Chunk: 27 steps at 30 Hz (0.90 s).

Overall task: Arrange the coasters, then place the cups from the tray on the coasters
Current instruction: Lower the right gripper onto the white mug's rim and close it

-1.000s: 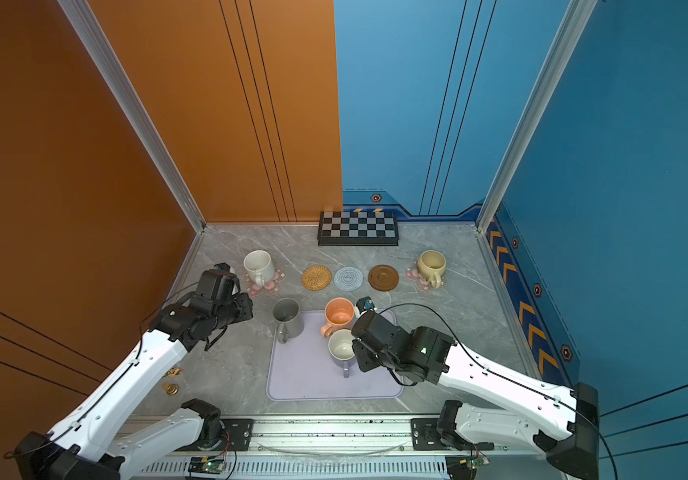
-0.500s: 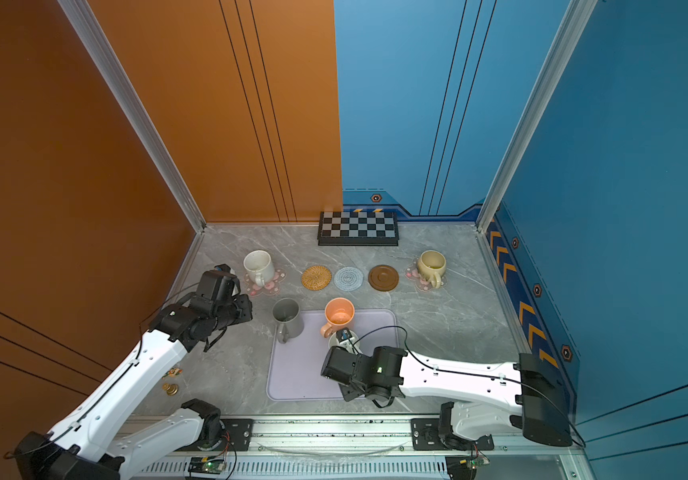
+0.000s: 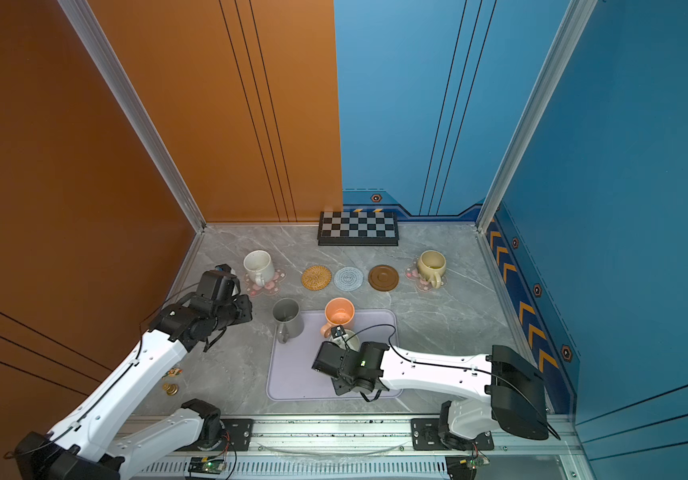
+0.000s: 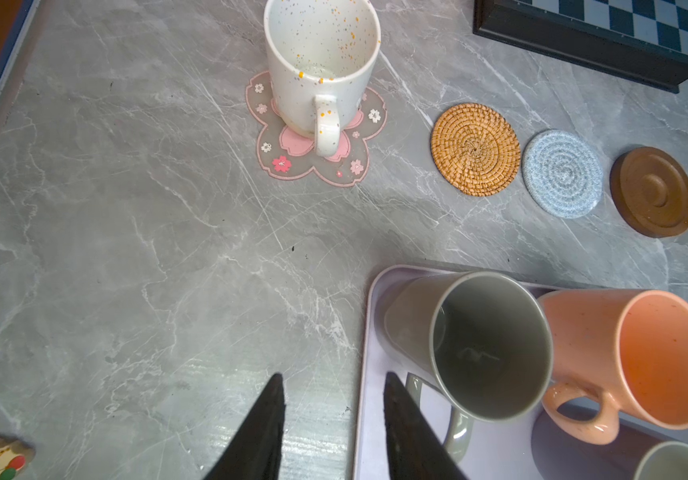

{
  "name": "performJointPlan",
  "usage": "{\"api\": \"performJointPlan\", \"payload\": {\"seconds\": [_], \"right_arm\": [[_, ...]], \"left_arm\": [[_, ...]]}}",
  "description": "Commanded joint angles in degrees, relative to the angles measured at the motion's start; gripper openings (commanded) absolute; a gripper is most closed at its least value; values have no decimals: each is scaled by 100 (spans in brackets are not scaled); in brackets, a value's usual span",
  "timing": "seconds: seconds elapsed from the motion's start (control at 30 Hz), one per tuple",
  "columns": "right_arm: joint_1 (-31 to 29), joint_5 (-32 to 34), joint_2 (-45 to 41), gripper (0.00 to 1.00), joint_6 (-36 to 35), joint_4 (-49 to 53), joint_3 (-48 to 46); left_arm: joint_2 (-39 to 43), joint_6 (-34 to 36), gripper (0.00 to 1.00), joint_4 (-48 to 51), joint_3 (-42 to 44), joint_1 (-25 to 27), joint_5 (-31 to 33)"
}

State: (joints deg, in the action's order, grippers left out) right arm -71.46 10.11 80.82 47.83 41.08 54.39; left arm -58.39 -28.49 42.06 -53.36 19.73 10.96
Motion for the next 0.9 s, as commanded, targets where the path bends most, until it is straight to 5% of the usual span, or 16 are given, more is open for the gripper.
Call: {"api": "performJointPlan", "payload": {"seconds": [0.0, 0.87], "right_arm": [[109, -125, 190, 49, -119, -137, 157], [529, -83, 754, 37, 2, -128, 252]], "left_arm": [[47, 108, 40, 153, 41, -51, 51], [93, 212, 40, 256, 206, -329, -24]]}}
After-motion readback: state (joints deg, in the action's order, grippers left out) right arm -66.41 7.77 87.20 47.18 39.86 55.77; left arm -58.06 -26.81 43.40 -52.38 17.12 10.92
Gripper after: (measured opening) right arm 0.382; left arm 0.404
